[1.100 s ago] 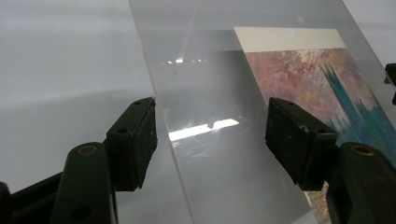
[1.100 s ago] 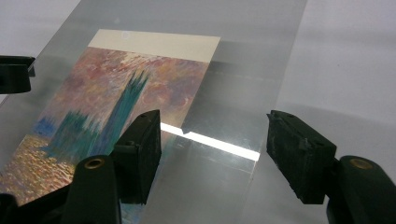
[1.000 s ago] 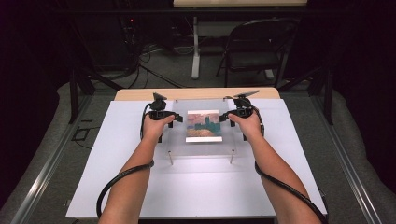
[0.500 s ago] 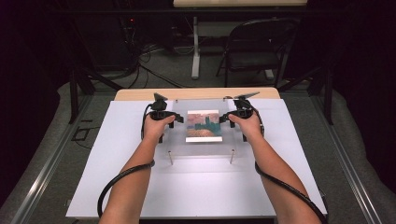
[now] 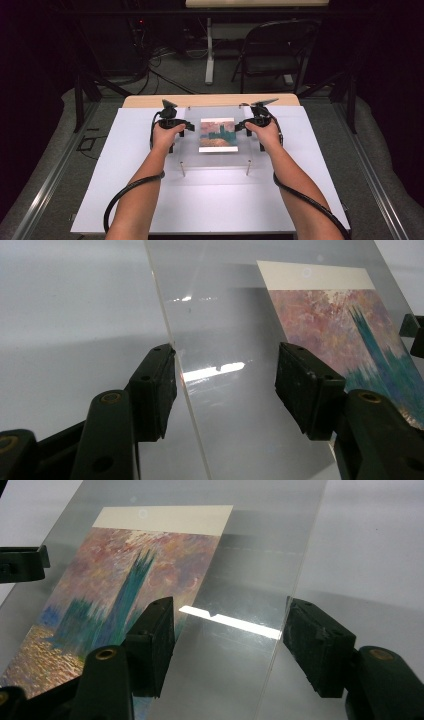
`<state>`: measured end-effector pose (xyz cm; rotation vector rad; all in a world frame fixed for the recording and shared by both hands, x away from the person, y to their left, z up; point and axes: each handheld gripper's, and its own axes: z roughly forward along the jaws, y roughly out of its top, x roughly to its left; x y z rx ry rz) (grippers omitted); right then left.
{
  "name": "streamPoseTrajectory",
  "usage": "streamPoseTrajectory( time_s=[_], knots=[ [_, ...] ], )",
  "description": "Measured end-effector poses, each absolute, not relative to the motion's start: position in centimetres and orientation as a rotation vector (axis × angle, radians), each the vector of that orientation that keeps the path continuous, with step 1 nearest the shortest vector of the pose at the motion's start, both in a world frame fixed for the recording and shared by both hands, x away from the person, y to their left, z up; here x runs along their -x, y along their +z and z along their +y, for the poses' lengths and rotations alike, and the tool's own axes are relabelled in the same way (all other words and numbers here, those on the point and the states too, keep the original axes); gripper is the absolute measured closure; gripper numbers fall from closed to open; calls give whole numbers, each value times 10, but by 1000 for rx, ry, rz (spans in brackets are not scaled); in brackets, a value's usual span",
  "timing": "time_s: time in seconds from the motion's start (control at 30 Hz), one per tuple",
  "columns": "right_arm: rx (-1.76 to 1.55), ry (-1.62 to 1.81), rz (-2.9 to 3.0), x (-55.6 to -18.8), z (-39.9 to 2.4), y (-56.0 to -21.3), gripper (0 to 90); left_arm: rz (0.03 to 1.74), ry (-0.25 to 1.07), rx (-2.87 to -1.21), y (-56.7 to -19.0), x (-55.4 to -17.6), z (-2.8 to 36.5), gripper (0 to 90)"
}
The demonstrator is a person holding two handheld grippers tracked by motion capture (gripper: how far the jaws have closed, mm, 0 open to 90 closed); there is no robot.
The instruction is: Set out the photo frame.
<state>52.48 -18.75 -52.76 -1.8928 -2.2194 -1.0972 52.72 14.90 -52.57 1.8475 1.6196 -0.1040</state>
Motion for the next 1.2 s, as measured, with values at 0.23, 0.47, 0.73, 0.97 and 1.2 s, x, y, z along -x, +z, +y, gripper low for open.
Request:
streamPoseTrajectory(
  time_s=[0.23,0.47,0.73,0.97,1.2],
  knots=[
    [1893,-1090,-2231,-525,-187,-526,376,1618,-113,-1849,-524,-527,151,436],
    [1892,-1105,-2213,-524,-189,-526,397,1624,-120,-1830,-524,-527,152,459],
    [1875,-1116,-2241,-523,-190,-523,397,1618,-124,-1837,-520,-527,153,467],
    [1879,-1121,-2253,-520,-189,-518,397,1613,-117,-1831,-516,-525,154,487],
    [1860,-1138,-2287,-516,-189,-513,400,1599,-110,-1832,-511,-522,157,507]
  ],
)
